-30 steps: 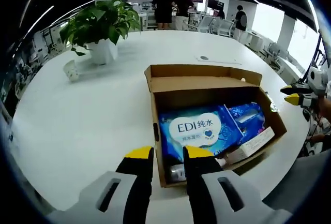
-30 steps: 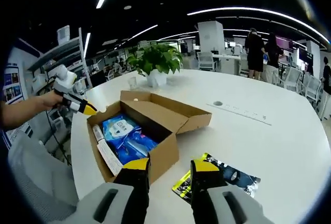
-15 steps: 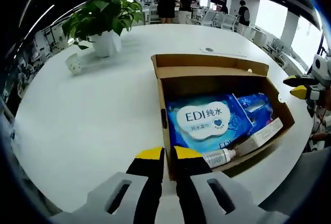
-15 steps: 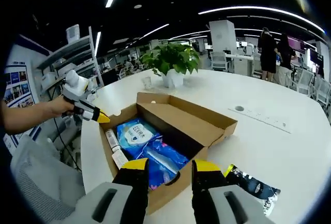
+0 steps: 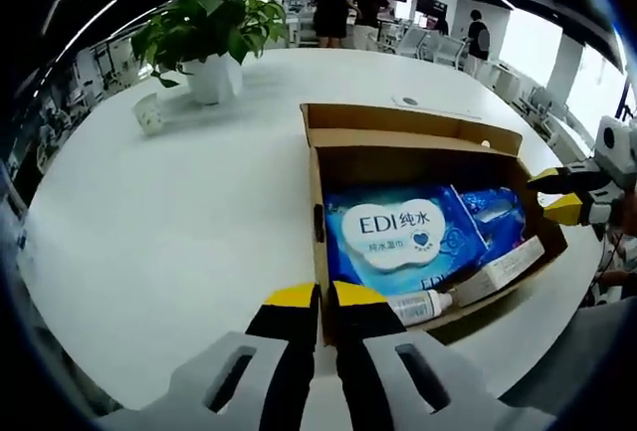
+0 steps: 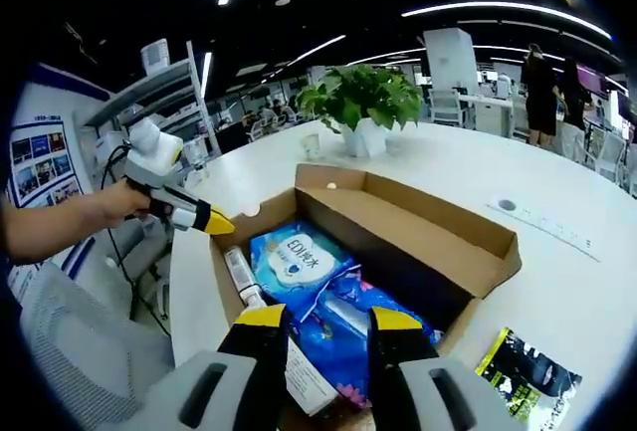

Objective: Operate the shoe box by opening the lid, removing the specified soft item, and placing it in the target area until the item is outside and the box remains undamaged.

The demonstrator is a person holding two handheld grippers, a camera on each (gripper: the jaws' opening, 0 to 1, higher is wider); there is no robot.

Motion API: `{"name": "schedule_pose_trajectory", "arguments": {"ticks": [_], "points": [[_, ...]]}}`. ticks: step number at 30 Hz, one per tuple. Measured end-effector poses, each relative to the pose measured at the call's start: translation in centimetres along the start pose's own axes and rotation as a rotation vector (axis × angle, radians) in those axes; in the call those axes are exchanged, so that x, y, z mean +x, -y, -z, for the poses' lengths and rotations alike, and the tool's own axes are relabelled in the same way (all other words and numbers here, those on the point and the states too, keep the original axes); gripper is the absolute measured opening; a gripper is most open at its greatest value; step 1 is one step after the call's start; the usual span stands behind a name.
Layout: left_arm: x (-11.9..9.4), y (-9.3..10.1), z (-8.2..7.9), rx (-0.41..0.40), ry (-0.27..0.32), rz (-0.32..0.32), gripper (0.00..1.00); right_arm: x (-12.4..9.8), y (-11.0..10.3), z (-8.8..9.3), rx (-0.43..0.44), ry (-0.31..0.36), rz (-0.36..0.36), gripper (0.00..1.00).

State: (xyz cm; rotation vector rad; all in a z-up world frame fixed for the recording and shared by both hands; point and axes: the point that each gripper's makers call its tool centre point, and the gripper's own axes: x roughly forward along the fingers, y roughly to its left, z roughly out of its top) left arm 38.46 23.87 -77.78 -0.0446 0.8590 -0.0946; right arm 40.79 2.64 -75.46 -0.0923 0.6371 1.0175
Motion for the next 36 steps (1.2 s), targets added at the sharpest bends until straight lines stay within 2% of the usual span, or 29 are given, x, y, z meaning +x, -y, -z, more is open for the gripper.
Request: {"name": "schedule_pose_trajectory", "arguments": {"ticks": [7, 29, 33, 36], "points": [[-0.1, 0.2, 0.1, 0.007, 0.008, -0.014, 0.02, 2.1, -1.0, 0.4, -0.003, -0.028, -0.021, 0.26], [-0.3, 0.6, 0.2, 0.006, -0.002, -0.015, 0.02, 6.2, -2.3, 2.0, 0.141, -0.112, -0.069, 0.19], [-0.3, 0.6, 0.1, 0.006, -0.002, -0.016, 0.02, 6.6, -1.7, 2.2, 0.132, -0.121, -0.037, 0.21], [-0.3, 0.6, 0.1, 0.004, -0.001, -0.014, 0.02, 6.8, -1.6, 2.4, 0.141, -0.126, -0.039, 0.21]]}}
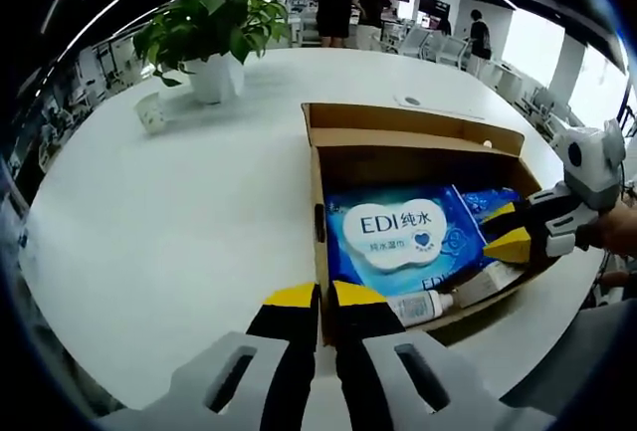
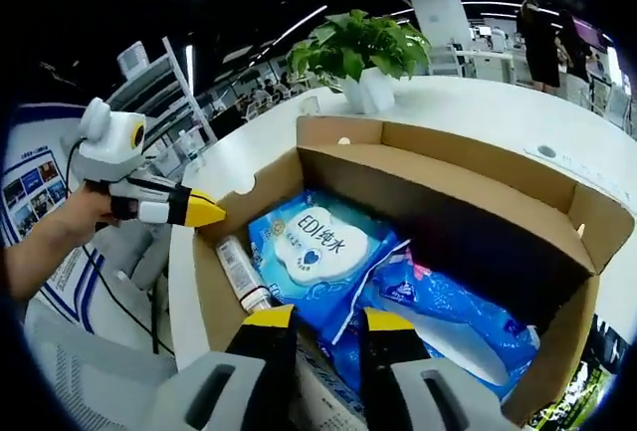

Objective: Operate the shoe box by opening the lid, removing the specified soft item, and placing it in the target area until the item is outside and the box remains undamaged.

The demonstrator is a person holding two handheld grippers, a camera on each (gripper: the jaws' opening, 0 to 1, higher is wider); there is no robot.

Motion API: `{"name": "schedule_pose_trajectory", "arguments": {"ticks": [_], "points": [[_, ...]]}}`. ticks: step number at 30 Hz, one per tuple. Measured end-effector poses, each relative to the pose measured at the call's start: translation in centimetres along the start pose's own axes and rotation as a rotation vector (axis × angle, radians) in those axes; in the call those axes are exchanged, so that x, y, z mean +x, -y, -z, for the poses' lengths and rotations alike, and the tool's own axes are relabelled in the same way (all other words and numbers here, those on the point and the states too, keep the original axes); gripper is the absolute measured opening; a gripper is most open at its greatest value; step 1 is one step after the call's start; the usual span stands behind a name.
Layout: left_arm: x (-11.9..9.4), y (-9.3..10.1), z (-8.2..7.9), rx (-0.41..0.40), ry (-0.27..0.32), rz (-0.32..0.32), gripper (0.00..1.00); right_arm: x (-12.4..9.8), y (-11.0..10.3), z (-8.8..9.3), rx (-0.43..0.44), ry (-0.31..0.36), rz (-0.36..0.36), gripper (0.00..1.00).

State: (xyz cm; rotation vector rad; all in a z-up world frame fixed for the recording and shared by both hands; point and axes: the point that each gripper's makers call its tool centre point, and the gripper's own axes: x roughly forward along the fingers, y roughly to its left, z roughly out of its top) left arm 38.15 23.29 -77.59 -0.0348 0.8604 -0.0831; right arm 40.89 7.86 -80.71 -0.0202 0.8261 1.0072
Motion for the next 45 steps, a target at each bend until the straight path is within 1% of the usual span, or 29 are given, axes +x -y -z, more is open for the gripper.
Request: {"name": "schedule_pose_trajectory", "arguments": {"ticks": [4, 8, 13, 16, 19, 20, 21, 23, 26, 31, 37, 45], "points": [[0.0, 0.0, 0.0, -0.002, -0.001, 0.001, 0.02, 0.3, -0.2, -0.3, 0.012, 0.008, -0.010, 0.17], [0.1, -0.1, -0.1, -0.006, -0.001, 0.002, 0.02, 0.8, -0.2, -0.8, 0.012, 0.009, -0.003, 0.16], [0.1, -0.1, -0.1, -0.010, -0.002, 0.002, 0.02, 1.7, 0.4, -0.7, 0.026, -0.010, 0.013, 0.15], [0.1, -0.1, -0.1, -0.013, -0.002, 0.002, 0.02, 1.9, 0.3, -0.6, -0.010, -0.024, 0.034, 0.13], [0.1, -0.2, -0.1, -0.015, 0.000, 0.003, 0.02, 2.0, 0.3, -0.8, 0.013, -0.023, 0.032, 0.12], [0.1, -0.2, -0.1, -0.016, 0.000, 0.003, 0.02, 2.0, 0.6, -0.7, 0.011, -0.026, 0.044, 0.10], [0.1, -0.2, -0.1, -0.019, 0.000, 0.002, 0.02, 2.0, 0.8, -0.8, -0.002, -0.024, 0.053, 0.05], [0.2, -0.2, 0.0, -0.017, -0.003, -0.001, 0.02, 1.9, 0.6, -0.9, -0.006, -0.027, 0.050, 0.04], [0.2, -0.2, 0.0, -0.012, -0.006, -0.005, 0.02, 1.7, 0.2, -1.0, -0.043, -0.032, 0.052, 0.00], [0.2, -0.2, 0.0, -0.014, -0.007, -0.006, 0.02, 1.3, -0.1, -1.4, -0.063, -0.025, 0.052, 0.00], [0.1, -0.1, 0.0, -0.016, -0.007, -0.008, 0.02, 0.5, 0.2, -2.3, -0.066, 0.014, 0.075, 0.00], [0.2, -0.2, 0.0, -0.010, -0.011, -0.004, 0.02, -0.3, 0.5, -2.7, -0.072, 0.044, 0.099, 0.00]]}}
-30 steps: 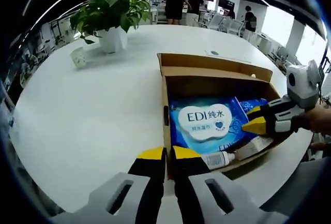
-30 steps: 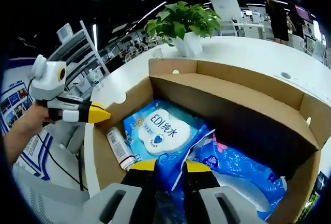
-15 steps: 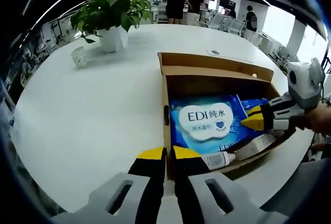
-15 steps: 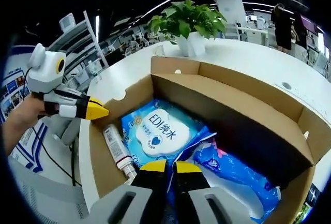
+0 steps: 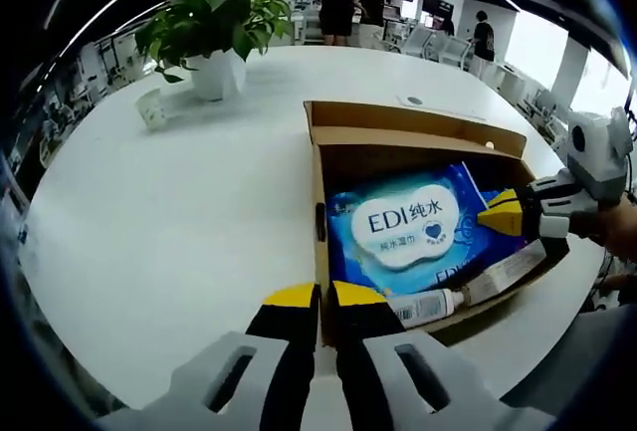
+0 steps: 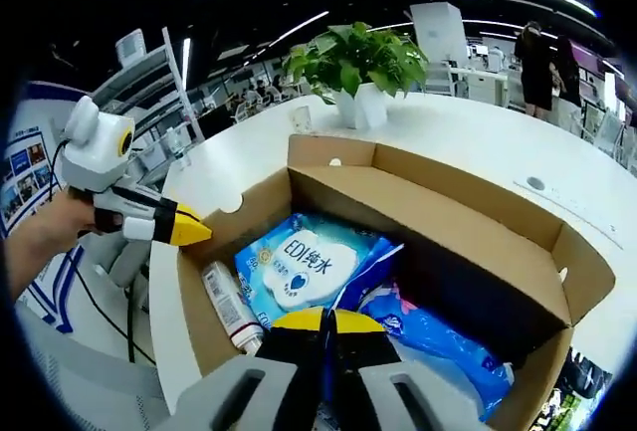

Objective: Operate the shoe box by opening the lid, removing the specified soft item, and placing it in the target area until the item is outside and the box remains undamaged.

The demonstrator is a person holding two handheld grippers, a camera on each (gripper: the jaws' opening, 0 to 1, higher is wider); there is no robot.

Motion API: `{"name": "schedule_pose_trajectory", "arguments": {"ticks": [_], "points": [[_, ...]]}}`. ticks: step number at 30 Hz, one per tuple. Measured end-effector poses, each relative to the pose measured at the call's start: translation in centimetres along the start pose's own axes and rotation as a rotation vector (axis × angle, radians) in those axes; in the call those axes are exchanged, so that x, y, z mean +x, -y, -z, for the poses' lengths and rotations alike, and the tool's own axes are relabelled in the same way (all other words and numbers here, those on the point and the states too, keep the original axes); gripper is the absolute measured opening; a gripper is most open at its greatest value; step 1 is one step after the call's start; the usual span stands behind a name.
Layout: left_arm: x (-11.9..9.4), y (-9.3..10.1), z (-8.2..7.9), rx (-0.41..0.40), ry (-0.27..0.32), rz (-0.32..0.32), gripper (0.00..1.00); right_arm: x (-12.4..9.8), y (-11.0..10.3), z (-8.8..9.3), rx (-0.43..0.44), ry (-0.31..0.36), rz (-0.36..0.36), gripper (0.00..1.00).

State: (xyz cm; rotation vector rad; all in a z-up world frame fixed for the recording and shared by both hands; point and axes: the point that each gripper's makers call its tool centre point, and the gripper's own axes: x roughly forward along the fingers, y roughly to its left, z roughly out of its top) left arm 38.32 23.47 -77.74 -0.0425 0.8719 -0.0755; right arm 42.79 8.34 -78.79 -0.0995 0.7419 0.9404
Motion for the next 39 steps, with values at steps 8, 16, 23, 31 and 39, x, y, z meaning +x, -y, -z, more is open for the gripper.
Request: {"name": "schedule_pose_trajectory", "arguments": {"ticks": [8, 16, 23, 31, 39], "points": [[0.0, 0.1, -0.1, 0.018, -0.018, -0.002, 0.03, -0.7, 0.2, -0.3, 0.002, 0.026, 0.018, 0.00], [0.1, 0.6, -0.4, 0.086, -0.028, 0.000, 0.04, -1.3, 0.9, -0.2, 0.015, 0.039, 0.036, 0.00], [-0.5, 1.0, -3.1, 0.173, 0.046, -0.021, 0.04, -1.7, 1.0, -0.1, 0.035, 0.046, 0.040, 0.00], [1.0, 3.2, -3.3, 0.217, 0.015, 0.044, 0.05, -1.8, 1.0, -0.1, 0.046, 0.049, 0.038, 0.00], [3.3, 4.2, -1.8, 0.234, -0.068, 0.089, 0.10, -2.0, 1.1, -0.1, 0.042, 0.049, 0.041, 0.00]]}}
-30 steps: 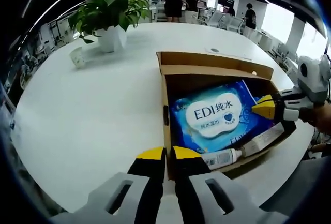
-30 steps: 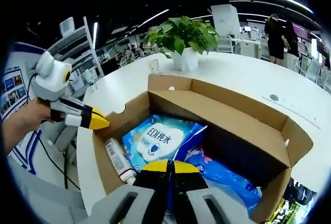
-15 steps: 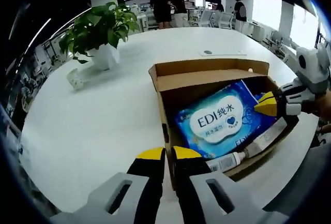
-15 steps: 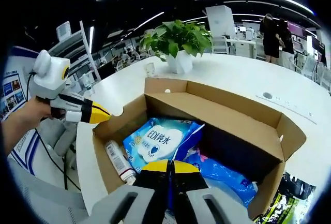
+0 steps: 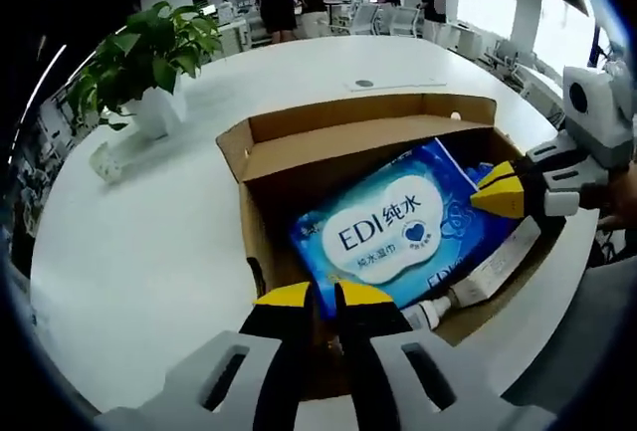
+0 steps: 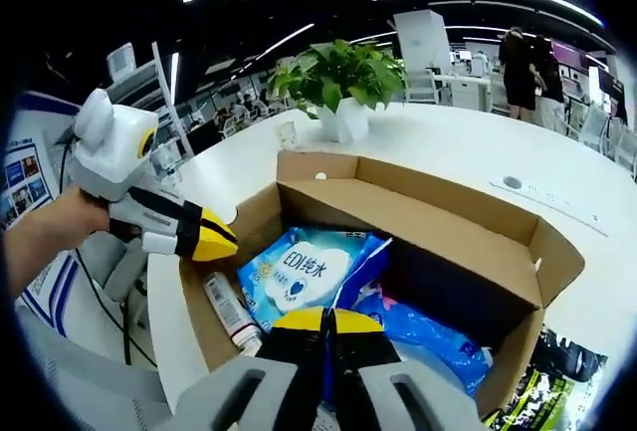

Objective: Operate the shoe box by opening the lid, removing the specified soft item, and placing it in the target area until the item is outside and the box remains undamaged.

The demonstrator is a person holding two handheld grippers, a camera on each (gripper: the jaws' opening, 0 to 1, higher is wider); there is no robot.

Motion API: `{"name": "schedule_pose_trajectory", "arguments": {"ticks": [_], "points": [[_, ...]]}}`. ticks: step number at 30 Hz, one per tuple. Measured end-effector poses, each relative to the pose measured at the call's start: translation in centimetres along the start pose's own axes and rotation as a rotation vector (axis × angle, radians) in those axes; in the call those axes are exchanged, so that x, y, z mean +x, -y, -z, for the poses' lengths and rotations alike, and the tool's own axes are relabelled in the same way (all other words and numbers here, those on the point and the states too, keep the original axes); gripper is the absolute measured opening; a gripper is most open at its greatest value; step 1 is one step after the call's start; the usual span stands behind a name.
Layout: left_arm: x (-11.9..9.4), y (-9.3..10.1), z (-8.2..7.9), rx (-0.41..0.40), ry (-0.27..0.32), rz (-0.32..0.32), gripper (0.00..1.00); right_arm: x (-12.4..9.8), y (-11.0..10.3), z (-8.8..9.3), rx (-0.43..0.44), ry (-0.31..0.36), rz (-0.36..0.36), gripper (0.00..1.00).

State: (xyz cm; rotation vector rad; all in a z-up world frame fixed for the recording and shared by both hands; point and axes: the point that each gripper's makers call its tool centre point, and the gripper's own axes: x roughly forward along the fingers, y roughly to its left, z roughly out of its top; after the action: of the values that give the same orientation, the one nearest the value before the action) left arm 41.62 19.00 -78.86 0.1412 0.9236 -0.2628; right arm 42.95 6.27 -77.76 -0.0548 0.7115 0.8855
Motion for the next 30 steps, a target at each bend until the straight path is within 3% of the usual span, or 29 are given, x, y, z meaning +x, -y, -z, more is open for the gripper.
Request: {"name": "schedule_pose_trajectory", "arguments": {"ticks": [4, 12, 13, 21, 30], "points": [[0.9, 0.3, 0.7, 0.001, -0.043, 0.010, 0.13, -0.1, 0.1, 0.1, 0.004, 0.000, -0.001, 0.00], [2.6, 0.2, 1.2, -0.023, -0.091, 0.024, 0.11, -0.1, 0.2, 0.2, 0.008, 0.001, -0.002, 0.00], [2.6, -0.1, 1.0, -0.008, -0.097, -0.001, 0.09, -0.1, 0.2, 0.2, 0.008, 0.001, -0.001, 0.00], [2.4, 0.2, 1.0, -0.007, -0.112, 0.004, 0.03, 0.0, 0.3, 0.3, 0.014, 0.003, -0.002, 0.00], [2.7, 0.5, 1.4, 0.054, -0.123, -0.014, 0.09, 0.0, 0.3, 0.3, 0.018, 0.003, -0.002, 0.00]]}}
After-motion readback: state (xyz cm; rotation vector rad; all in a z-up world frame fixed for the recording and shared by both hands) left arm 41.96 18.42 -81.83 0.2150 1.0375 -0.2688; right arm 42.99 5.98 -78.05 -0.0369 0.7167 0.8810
